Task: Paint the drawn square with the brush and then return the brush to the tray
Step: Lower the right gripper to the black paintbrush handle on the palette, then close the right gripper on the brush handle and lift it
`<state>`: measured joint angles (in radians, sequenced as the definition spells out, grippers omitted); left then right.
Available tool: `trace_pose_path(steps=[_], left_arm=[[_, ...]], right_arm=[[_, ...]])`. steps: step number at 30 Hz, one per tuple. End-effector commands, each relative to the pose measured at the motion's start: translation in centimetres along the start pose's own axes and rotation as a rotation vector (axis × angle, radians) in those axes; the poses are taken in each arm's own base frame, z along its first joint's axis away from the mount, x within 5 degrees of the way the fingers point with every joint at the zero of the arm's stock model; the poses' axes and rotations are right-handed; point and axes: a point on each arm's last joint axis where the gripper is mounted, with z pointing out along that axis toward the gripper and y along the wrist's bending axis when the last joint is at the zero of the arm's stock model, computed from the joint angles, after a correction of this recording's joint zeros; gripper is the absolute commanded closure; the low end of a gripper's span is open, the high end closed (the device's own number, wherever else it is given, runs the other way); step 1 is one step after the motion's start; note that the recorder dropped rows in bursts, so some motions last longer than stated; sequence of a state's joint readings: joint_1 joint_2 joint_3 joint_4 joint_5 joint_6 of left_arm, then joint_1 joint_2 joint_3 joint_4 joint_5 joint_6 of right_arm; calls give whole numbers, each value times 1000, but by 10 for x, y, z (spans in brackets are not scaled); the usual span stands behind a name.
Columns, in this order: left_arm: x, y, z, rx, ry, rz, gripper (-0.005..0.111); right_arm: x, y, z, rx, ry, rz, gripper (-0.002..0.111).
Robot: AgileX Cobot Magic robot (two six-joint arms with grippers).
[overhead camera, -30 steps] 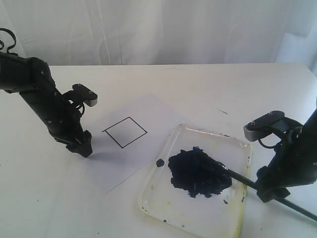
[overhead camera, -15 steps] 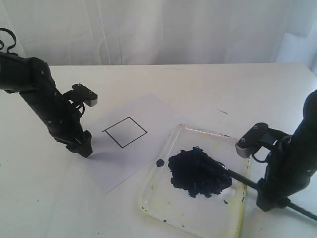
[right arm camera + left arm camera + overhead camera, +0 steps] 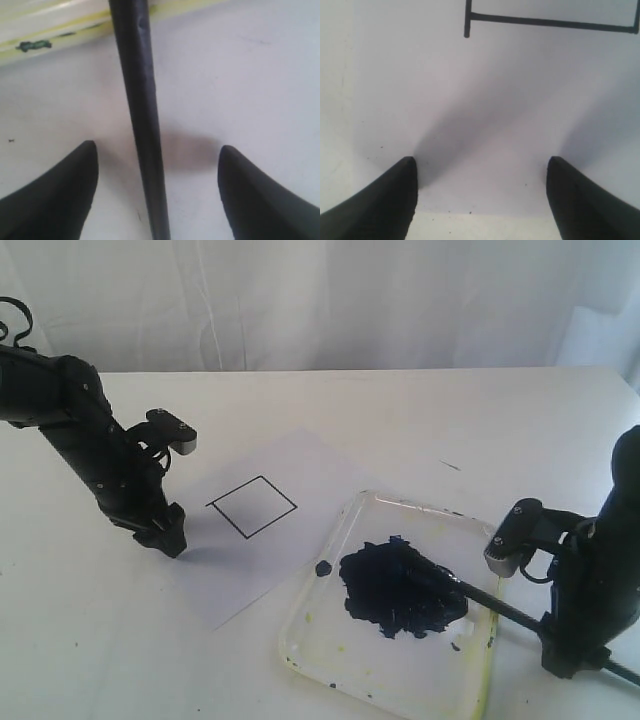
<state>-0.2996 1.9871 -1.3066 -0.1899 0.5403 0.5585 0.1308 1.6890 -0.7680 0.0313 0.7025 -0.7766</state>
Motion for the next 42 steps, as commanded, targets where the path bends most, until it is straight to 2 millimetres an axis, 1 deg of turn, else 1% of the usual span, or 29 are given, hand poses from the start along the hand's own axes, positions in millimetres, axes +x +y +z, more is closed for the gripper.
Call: trace_pose_path(steps=[1, 3, 8, 14, 19, 23, 27, 29, 33, 38, 42], left_arm=[[7, -6, 6, 54, 60, -12, 33], [7, -6, 6, 54, 60, -12, 33], [7, -6, 6, 54, 60, -12, 33], [7, -6, 6, 54, 60, -12, 33], [7, -6, 6, 54, 60, -12, 33], [7, -6, 6, 54, 60, -12, 33], [7, -6, 6, 54, 60, -12, 33], [7, -6, 6, 54, 60, -12, 33], [7, -6, 6, 54, 60, -12, 33], [7, -6, 6, 54, 60, -12, 33], [7, -6, 6, 54, 60, -12, 33]], right_arm=[[5, 4, 4, -4, 21, -19, 45], [6, 5, 5, -6, 22, -19, 49], [6, 5, 5, -4, 21, -19, 71], [6, 4, 5, -3, 20, -27, 89], [5, 3, 5, 12, 16, -37, 108], [2, 0, -1, 25, 3, -37, 108], [-1, -2, -17, 52, -25, -40, 108], [-1, -2, -26, 58, -30, -69, 108], [1, 0, -41, 33, -4, -81, 108], [-6, -2, -60, -30, 18, -26, 108], [-12, -5, -79, -78, 35, 14, 108]])
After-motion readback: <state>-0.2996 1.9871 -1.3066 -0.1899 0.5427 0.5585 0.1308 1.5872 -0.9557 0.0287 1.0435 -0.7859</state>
